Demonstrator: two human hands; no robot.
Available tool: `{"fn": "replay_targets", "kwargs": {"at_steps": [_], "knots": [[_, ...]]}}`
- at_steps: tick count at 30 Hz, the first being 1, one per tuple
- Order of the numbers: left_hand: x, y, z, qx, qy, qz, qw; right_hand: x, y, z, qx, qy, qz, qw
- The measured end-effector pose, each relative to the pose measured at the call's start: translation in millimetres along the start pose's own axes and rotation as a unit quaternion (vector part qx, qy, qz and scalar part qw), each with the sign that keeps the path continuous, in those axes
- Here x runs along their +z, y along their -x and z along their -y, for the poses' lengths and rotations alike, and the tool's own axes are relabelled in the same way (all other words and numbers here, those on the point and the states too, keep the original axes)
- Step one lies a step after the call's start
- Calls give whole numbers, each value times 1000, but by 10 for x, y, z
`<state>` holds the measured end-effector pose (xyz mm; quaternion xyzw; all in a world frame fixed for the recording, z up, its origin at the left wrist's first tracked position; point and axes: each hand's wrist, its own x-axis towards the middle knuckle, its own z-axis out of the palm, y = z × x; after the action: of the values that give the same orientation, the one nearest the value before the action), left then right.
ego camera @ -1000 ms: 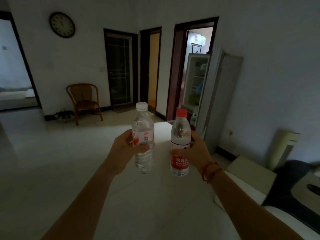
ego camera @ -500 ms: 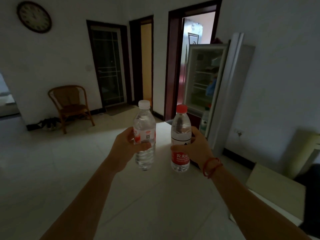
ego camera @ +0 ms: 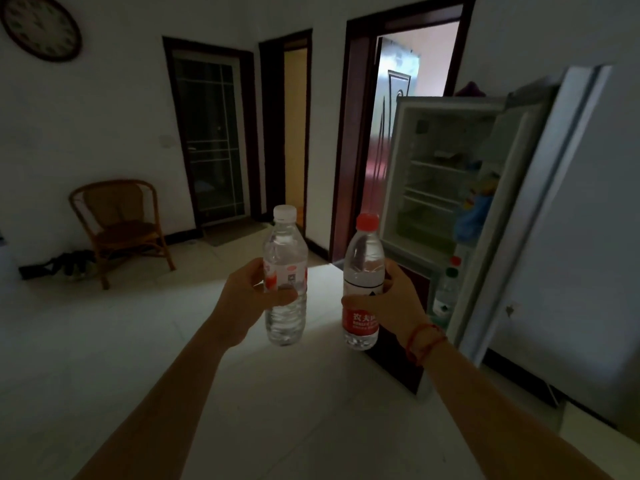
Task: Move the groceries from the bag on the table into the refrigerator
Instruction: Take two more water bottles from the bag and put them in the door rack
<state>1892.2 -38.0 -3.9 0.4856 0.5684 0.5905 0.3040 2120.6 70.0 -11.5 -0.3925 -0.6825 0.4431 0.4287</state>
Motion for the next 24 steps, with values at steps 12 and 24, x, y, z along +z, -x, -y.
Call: {"fn": "replay_targets", "kwargs": {"at_steps": [12,24], "knots": [[-259,-2235,671,20,10,50,998,589,-2009,-568,-3,37,-35,999],[91,-4406,1181,49,-3,144,988,538,-3720,-1039,24,72,-122,990]]}}
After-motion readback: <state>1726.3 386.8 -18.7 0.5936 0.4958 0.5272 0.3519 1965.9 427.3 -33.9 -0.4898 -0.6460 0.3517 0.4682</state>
